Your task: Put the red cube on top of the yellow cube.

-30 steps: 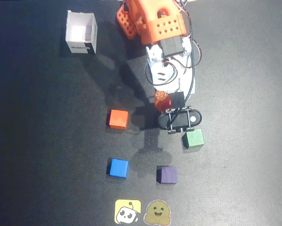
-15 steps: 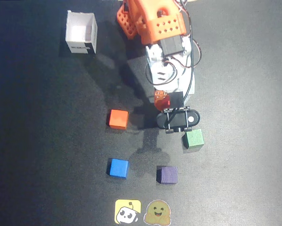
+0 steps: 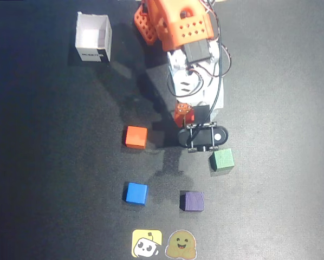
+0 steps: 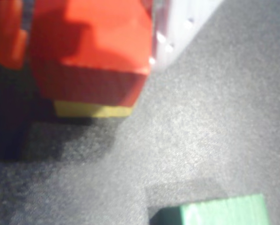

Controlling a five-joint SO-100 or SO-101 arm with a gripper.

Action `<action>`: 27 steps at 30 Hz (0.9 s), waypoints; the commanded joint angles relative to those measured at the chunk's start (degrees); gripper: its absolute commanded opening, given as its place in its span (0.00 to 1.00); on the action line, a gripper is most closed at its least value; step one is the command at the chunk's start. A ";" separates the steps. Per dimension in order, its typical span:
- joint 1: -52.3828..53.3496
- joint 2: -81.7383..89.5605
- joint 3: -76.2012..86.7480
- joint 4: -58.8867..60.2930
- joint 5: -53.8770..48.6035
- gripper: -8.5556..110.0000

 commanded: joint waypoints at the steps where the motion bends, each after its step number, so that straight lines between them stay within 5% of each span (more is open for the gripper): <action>1: -0.35 2.02 -1.41 -1.14 1.67 0.24; 19: 0.26 4.83 -3.25 -5.89 3.87 0.26; 27: 3.60 5.45 -7.38 -4.57 -6.33 0.22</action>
